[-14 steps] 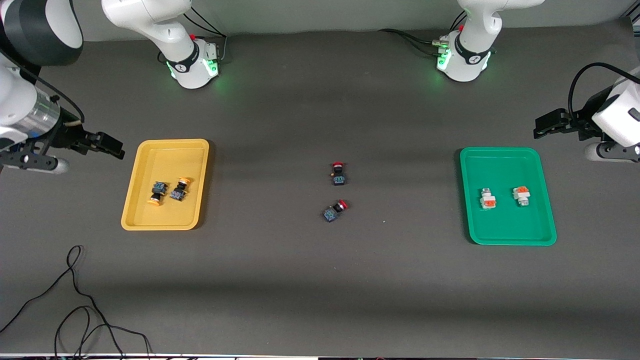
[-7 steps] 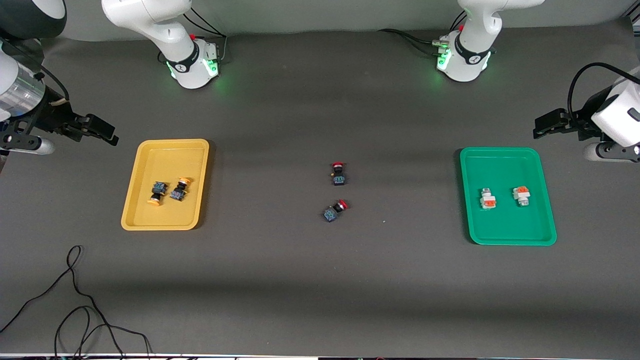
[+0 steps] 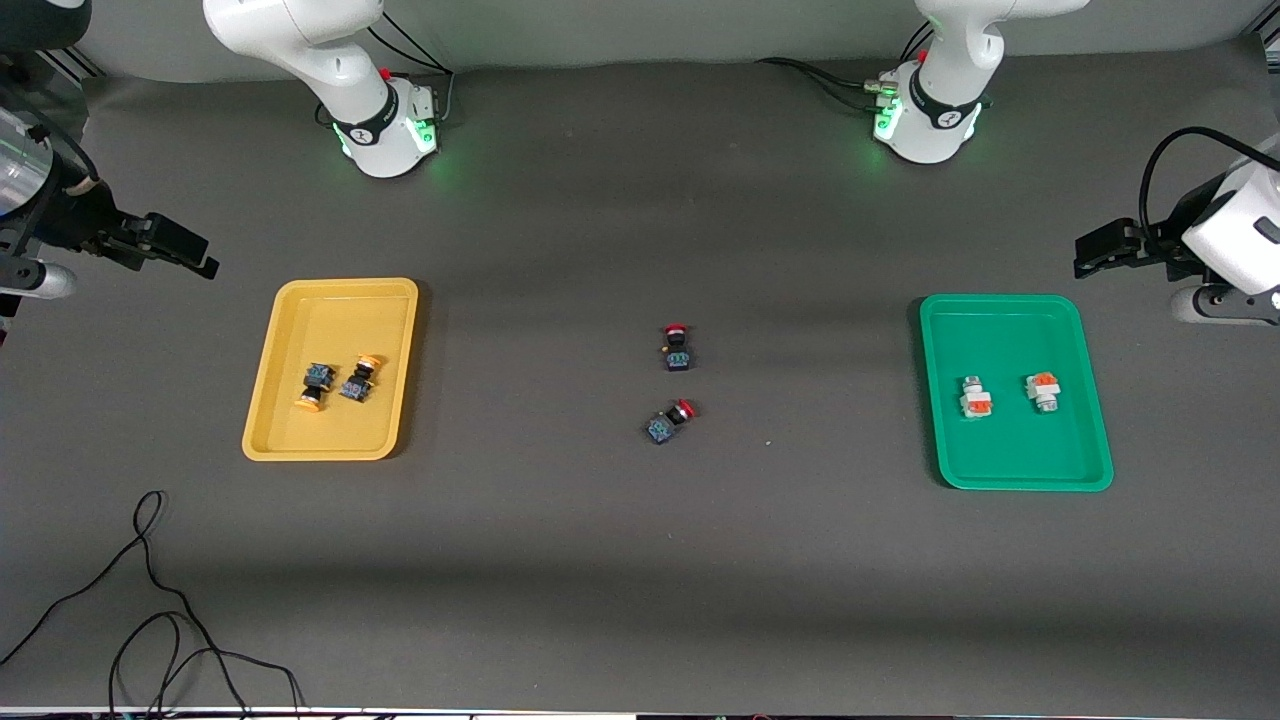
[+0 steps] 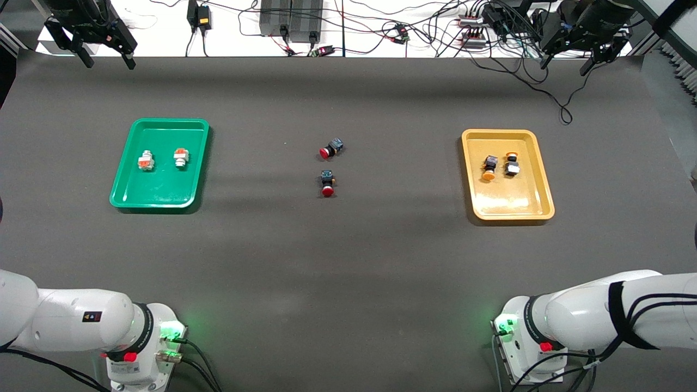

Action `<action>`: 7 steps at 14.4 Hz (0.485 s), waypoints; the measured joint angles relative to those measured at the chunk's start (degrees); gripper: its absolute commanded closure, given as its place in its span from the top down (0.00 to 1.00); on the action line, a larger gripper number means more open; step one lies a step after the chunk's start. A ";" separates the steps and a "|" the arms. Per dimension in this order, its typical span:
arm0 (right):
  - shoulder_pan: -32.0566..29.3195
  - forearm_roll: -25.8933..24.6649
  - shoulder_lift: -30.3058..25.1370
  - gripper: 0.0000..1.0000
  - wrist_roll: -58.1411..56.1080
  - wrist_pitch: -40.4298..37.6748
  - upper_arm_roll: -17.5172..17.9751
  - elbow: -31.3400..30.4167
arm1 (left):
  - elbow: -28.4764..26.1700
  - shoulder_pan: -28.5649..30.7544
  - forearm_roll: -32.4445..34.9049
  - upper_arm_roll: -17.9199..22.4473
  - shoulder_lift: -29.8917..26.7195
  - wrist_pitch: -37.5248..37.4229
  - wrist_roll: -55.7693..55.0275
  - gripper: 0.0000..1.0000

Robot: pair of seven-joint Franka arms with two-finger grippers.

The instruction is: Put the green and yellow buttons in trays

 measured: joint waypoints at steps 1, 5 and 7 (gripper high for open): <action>0.00 0.45 0.50 1.00 -3.19 -0.88 -0.07 0.40 | 0.00 0.00 0.03 -0.04 0.00 0.00 0.00 1.00; -0.01 1.73 0.96 1.00 -9.30 -2.23 -1.52 1.12 | 0.00 0.00 0.03 -0.05 0.02 0.01 0.00 1.00; 0.00 2.07 0.96 1.00 -9.55 -2.34 -1.74 1.21 | 0.00 0.00 0.03 -0.05 0.04 0.13 0.00 1.00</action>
